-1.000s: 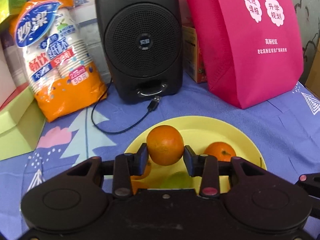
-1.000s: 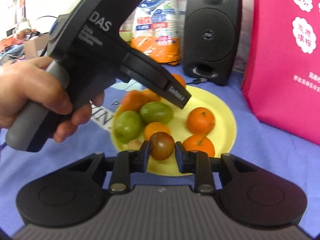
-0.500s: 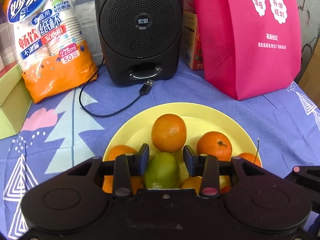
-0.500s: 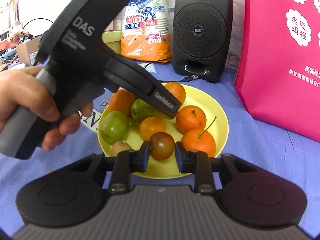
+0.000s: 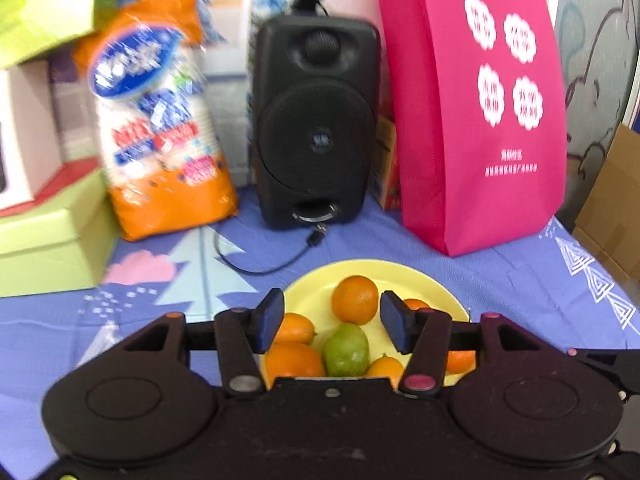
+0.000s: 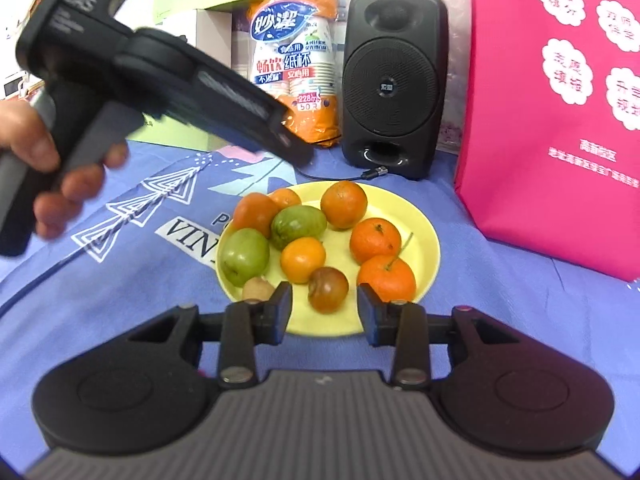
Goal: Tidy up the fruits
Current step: 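Place the orange on the plate with the left tool while the right tool places the plum, then grasp a brown kiwi with the left tool while the right tool grasps a red plum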
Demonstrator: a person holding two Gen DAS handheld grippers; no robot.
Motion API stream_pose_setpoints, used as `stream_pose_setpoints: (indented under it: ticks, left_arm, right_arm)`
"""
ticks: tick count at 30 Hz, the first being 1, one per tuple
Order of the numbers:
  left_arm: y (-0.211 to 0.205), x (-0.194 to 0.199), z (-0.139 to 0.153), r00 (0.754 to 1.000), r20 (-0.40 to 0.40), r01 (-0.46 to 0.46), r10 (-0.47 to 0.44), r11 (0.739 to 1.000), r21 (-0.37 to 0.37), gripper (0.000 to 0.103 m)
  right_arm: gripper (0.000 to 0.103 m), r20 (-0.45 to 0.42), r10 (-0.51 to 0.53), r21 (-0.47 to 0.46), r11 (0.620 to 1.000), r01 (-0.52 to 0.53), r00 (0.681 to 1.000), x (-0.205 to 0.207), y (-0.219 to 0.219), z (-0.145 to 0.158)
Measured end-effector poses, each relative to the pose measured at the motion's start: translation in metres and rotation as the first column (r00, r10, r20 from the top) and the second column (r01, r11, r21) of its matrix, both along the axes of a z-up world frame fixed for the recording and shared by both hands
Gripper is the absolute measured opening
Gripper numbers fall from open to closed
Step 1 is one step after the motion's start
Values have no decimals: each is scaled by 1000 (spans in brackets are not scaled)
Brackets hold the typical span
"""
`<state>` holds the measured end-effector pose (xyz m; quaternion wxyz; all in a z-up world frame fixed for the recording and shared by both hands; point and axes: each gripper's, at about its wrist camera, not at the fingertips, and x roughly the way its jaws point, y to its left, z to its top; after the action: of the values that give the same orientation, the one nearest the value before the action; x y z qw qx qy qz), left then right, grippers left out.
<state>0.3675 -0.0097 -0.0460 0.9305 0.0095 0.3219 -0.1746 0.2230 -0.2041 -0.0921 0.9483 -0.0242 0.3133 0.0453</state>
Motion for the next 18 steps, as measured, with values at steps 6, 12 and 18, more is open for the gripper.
stream_pose_setpoints:
  ticks: [6, 12, 18]
  left_arm:
    - [30, -69, 12, 995, 75, -71, 70, 997, 6, 71]
    - [40, -148, -21, 989, 87, -125, 124, 992, 12, 71]
    - [27, -191, -54, 983, 97, -161, 153, 984, 80, 71]
  right_arm:
    - [44, 11, -33, 46, 998, 33, 999, -48, -12, -1]
    - [44, -21, -8, 86, 996, 10, 1000, -85, -6, -13]
    - [44, -34, 34, 70, 997, -31, 999, -94, 9, -15]
